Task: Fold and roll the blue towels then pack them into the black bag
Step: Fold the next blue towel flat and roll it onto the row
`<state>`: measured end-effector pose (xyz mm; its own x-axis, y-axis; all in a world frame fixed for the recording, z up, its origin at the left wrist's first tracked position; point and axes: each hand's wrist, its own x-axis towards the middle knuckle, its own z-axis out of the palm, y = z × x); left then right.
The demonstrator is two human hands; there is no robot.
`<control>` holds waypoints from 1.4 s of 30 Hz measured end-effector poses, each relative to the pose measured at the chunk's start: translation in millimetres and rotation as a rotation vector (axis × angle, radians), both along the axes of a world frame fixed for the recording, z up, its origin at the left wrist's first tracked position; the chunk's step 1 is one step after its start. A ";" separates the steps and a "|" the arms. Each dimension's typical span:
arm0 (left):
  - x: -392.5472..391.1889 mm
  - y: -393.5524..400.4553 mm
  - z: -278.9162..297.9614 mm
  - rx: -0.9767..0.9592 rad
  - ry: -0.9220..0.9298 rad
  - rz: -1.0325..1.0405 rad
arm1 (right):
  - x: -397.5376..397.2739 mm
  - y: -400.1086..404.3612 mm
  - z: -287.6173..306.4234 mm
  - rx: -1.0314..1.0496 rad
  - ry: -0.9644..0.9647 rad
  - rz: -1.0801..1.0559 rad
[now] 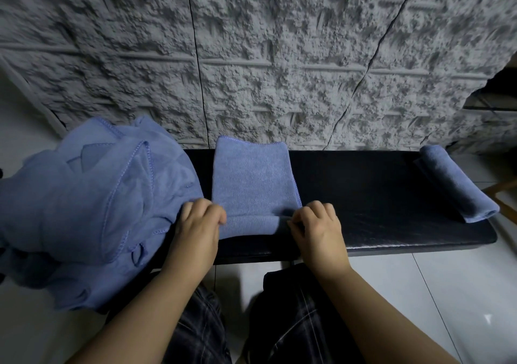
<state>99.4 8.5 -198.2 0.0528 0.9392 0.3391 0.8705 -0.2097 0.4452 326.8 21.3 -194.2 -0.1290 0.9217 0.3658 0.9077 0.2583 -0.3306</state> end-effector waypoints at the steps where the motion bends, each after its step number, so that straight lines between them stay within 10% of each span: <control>1: 0.2 0.1 -0.7 0.019 0.013 -0.038 | -0.6 0.3 -0.4 -0.012 0.036 0.033; 42: 8.0 -3.2 1.3 -0.234 -0.110 0.113 | -1.7 -1.6 1.3 -0.266 0.157 -0.135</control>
